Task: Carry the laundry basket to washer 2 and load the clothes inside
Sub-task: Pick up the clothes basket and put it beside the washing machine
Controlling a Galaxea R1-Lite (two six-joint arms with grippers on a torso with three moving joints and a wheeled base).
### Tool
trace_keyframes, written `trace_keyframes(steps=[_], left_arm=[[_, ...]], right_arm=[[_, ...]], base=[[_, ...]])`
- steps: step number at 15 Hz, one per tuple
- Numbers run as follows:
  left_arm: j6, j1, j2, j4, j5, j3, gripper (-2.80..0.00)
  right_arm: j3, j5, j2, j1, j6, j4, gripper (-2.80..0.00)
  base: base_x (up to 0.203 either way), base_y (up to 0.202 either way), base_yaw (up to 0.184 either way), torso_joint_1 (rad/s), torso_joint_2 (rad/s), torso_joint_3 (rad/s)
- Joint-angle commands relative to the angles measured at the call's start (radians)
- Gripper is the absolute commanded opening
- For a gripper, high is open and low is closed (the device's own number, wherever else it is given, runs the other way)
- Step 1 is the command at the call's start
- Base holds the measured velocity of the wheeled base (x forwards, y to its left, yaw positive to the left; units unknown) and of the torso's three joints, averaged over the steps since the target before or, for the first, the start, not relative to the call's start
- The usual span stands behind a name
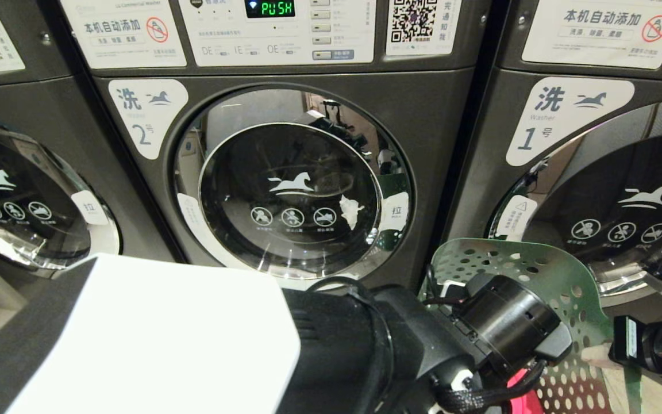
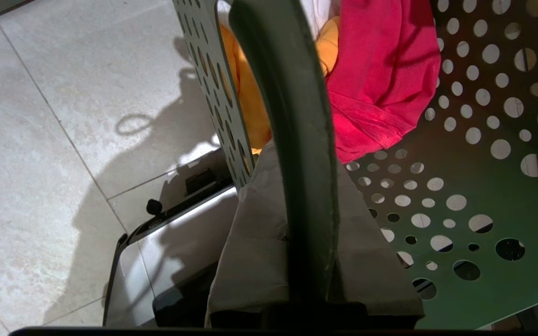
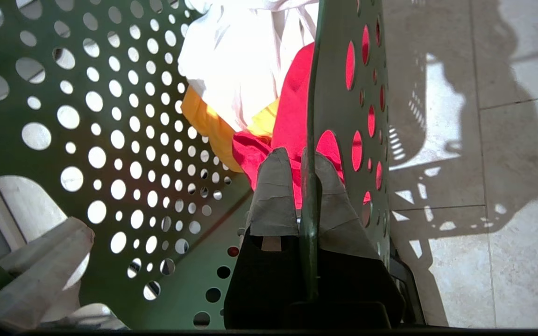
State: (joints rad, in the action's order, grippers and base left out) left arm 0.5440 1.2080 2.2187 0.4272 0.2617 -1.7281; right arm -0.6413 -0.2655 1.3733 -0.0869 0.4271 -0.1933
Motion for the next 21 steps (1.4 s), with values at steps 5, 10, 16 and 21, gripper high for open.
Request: trace_keyframes(steps=[5, 10, 16, 21], left_arm=[[0.004, 0.008, 0.142, 0.051, 0.001, -0.164, -2.80], [0.002, 0.007, 0.190, 0.044, -0.028, -0.194, -2.80], [0.002, -0.001, 0.227, 0.005, -0.029, -0.195, -2.80], [0.004, -0.030, 0.243, -0.012, -0.029, -0.195, -2.80]], right_arm=[[-0.004, 0.000, 0.037, -0.089, -0.001, 0.002, -2.80], [0.008, 0.014, 0.111, -0.115, 0.002, 0.101, -2.80], [0.005, 0.010, 0.233, -0.114, 0.001, 0.139, -2.80], [-0.010, 0.014, 0.320, -0.114, -0.007, 0.255, -2.80]], base=[[0.000, 0.000, 0.000, 0.005, 0.00, -0.199], [0.000, 0.000, 0.000, 0.002, 0.00, -0.197], [0.000, 0.000, 0.000, 0.001, 0.00, -0.198], [0.000, 0.000, 0.000, 0.001, 0.00, -0.199]])
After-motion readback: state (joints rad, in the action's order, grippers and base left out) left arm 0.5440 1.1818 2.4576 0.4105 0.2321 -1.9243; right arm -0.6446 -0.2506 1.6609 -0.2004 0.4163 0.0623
